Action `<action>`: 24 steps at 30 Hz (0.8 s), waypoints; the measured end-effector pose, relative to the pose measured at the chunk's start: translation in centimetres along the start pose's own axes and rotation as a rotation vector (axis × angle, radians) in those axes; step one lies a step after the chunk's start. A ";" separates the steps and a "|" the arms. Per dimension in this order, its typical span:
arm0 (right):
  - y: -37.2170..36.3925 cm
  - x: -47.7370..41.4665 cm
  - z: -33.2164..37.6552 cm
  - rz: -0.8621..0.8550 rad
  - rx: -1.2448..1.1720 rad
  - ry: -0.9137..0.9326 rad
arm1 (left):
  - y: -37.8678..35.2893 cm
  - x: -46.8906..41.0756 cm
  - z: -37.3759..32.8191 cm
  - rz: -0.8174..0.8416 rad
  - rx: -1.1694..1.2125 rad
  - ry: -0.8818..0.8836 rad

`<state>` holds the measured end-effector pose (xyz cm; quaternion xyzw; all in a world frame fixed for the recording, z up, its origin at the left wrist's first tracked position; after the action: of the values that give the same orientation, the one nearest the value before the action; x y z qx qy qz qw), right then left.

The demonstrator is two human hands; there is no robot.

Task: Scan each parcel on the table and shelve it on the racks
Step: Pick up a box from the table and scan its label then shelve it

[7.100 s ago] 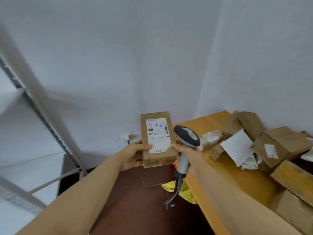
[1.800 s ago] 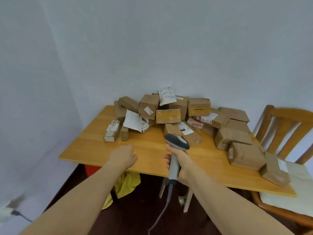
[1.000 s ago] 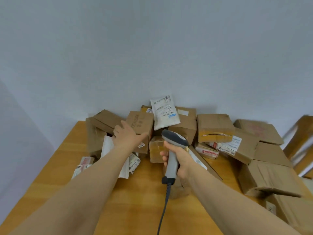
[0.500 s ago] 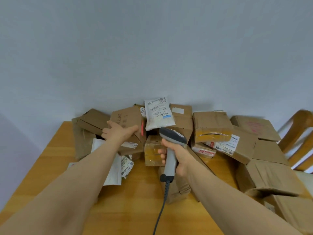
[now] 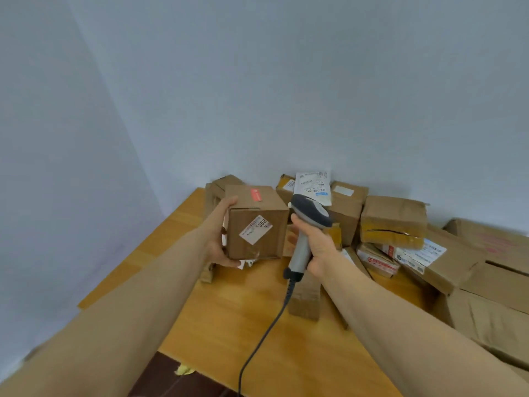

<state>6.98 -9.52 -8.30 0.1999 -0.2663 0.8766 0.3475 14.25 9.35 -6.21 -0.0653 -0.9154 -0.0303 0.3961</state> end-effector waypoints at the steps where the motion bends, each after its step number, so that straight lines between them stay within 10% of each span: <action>1: -0.3 0.7 -0.2 0.029 -0.013 -0.010 | 0.2 0.9 0.9 -0.012 0.014 0.019; 14: -2.5 6.2 -0.7 0.117 0.140 0.128 | 4.8 7.5 2.6 -0.108 -0.024 0.031; 24: -7.8 14.2 -2.5 0.460 0.708 0.357 | 11.9 10.0 0.7 -0.303 0.103 -0.043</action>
<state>2.48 3.92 -0.06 0.0880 0.0761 0.9887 0.0946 8.71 22.20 0.68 0.0934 -0.9234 -0.0412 0.3699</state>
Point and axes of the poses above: each hand's wrist, its own x-axis away from the middle knuckle, its own y-axis out of the back of the hand, z = x × y, the point moved 9 cm from there along -x, towards the middle knuckle, and after that the axes turned 8 degrees about -z, right-handed, at the moved point
